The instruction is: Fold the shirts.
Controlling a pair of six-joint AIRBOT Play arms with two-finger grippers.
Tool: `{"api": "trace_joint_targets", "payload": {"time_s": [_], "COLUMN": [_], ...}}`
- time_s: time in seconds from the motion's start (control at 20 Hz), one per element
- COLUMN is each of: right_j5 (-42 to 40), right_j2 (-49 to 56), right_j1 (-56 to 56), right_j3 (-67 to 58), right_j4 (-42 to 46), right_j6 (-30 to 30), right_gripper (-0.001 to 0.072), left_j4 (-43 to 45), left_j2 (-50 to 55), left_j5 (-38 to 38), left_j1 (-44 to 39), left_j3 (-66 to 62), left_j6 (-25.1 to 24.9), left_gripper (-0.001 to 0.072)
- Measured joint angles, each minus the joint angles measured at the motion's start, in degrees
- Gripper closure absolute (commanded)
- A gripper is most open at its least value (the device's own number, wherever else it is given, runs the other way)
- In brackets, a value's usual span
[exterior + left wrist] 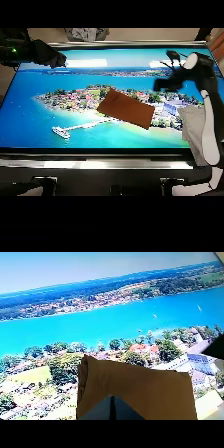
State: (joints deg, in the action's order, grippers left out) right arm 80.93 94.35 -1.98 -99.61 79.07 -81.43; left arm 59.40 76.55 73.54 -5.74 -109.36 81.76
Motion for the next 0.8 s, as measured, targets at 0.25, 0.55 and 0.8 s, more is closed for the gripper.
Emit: {"api": "trace_joint_targets", "payload": {"time_s": [0.25,0.55,0.8], "right_j5": [-5.42,-20.55,-23.21], "right_j2": [-6.49,-6.36,-5.51], "right_j1": [-7.56,-9.4,-9.44], "right_j3": [25.59,44.35,47.21], "right_j4": [-11.3,-39.19,-45.29], "right_j6": [7.17,21.11,25.55], "right_gripper": [0.0009,0.005,0.067], "left_j4": [1.95,2.62,2.64], "left_j2": [0.0,0.0,0.0], "left_j5": [0.07,0.48,0.61], "left_j1": [0.02,0.02,-0.07], "left_j3": [0.39,0.46,0.46], "left_j6": [-0.31,-0.33,-0.28], "left_gripper": [0.0685,0.0685,0.0685]}}
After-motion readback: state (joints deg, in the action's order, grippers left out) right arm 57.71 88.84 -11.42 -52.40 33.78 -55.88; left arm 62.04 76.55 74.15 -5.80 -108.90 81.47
